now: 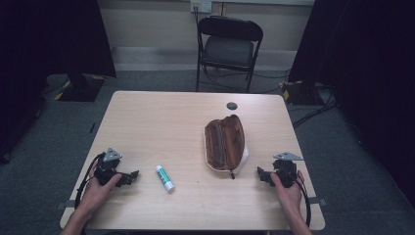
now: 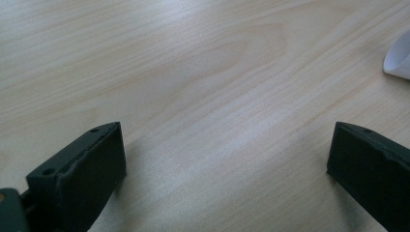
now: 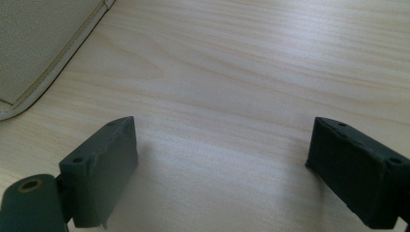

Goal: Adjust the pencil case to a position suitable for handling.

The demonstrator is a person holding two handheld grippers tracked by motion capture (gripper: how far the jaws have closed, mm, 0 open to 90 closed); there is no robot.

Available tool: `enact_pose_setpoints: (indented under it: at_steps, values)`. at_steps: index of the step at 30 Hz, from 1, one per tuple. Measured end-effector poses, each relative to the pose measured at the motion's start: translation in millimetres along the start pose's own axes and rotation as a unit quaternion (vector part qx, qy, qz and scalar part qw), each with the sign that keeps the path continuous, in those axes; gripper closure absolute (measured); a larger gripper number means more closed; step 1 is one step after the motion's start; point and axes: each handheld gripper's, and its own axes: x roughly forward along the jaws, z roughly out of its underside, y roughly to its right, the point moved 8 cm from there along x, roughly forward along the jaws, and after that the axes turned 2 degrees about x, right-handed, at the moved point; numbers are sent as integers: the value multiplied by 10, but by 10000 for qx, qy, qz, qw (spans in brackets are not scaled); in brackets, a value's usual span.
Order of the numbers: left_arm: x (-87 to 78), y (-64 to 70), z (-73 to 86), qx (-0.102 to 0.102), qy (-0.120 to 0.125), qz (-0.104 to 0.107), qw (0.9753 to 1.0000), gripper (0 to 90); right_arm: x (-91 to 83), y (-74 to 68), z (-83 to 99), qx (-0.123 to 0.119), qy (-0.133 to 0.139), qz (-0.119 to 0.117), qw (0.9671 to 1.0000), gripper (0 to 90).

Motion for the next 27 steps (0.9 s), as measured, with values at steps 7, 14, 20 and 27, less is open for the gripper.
enact_pose_setpoints:
  at_steps: [7,14,20,27]
  values:
    - [5,-2,-2,6,-7,4,10000,0,1,-1,1,59,-7,27,10000,87]
    - [4,-2,-2,7,-7,0,10000,0,-29,-25,14,-32,-68,-87,9999,132]
    - [3,0,-1,-3,-1,-9,10000,0,-130,-103,48,-14,-297,-221,9993,236]
    - [5,-2,-4,7,-3,6,10000,0,-190,-248,16,158,-272,-772,9965,333]
